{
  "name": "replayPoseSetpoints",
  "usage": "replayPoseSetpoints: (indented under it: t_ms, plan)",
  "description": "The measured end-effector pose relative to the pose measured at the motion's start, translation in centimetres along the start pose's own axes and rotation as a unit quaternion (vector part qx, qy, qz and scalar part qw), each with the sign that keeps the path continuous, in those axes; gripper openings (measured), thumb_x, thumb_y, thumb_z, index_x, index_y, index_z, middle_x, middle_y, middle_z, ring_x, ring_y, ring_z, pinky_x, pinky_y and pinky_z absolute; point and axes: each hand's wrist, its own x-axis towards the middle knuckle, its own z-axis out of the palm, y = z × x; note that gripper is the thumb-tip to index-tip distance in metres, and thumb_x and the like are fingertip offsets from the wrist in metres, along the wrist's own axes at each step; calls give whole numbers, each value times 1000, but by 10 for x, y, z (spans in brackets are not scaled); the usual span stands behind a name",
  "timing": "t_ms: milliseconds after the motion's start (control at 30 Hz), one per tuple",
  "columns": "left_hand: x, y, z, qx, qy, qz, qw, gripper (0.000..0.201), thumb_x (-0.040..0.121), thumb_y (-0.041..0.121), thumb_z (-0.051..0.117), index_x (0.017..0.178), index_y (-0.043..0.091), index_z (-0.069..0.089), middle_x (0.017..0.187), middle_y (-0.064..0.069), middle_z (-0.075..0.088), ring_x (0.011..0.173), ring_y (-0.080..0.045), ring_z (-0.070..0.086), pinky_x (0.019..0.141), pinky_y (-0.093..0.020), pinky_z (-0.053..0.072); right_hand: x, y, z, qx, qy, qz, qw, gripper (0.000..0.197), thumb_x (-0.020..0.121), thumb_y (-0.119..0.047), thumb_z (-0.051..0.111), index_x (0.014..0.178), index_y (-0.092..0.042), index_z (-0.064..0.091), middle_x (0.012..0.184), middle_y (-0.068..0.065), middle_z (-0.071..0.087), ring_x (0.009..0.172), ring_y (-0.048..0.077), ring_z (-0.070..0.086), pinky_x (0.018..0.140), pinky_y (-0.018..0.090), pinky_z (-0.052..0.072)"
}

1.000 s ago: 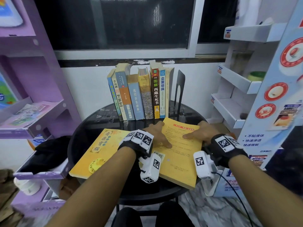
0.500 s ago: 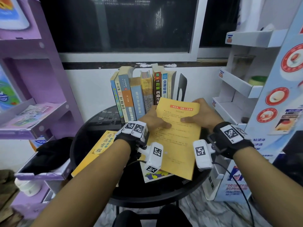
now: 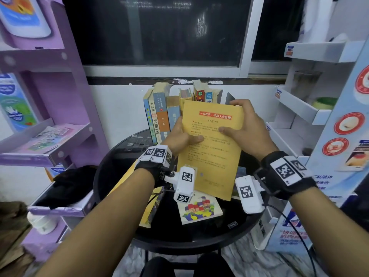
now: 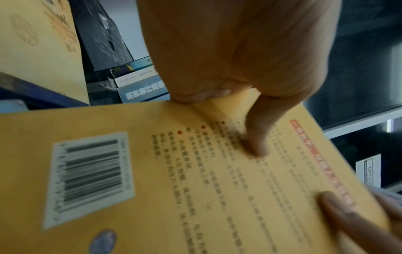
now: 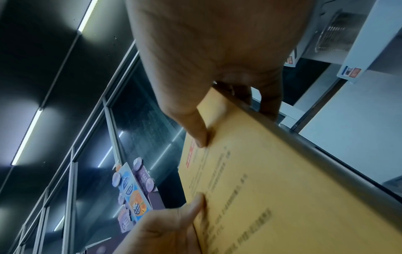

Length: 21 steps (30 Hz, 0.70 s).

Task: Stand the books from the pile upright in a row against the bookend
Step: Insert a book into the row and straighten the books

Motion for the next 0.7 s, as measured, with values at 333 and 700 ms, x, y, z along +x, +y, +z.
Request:
replayPoseSetpoints:
  t_ms: [333, 700]
  plan:
    - [-4, -11, -2, -94, -47, 59, 993, 70, 77, 17, 73, 137, 15, 38, 123, -11, 65, 111, -30, 64, 96, -53, 49, -9, -24, -26, 1, -62, -41, 997, 33, 89, -29, 66, 115, -40, 49, 102, -18, 57, 88, 7, 64, 61, 18, 56]
    - [-14, -7, -5, -127, -62, 79, 987, 58, 77, 16, 64, 131, 6, 44, 108, -4, 71, 98, -22, 69, 78, -32, 55, -1, -67, -32, -111, -218, -24, 969, 60, 82, -37, 72, 134, -45, 43, 114, -16, 52, 83, 2, 58, 57, 13, 45]
